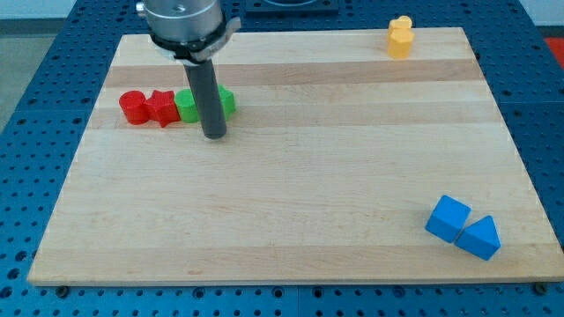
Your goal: Locate your arm at the top of the green star
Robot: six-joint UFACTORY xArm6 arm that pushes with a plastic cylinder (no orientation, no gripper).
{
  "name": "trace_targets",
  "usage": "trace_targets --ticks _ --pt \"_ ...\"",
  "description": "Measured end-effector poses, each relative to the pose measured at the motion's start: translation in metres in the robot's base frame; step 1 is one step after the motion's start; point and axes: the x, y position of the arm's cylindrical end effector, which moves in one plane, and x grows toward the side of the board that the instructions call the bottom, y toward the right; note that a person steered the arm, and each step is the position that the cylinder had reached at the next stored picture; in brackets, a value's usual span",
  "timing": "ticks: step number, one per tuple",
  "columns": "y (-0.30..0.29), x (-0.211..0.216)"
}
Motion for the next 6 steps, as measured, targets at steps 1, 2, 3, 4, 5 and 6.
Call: trace_targets --ticks 1,2,3,4,5,6 --pt "0.05 -0.021" --pt "0.076 -0.102" --pt "0.068 -0.167" --pt "0.045 -0.18" --pt "0.021 -0.154" --pt "0.008 -0.128"
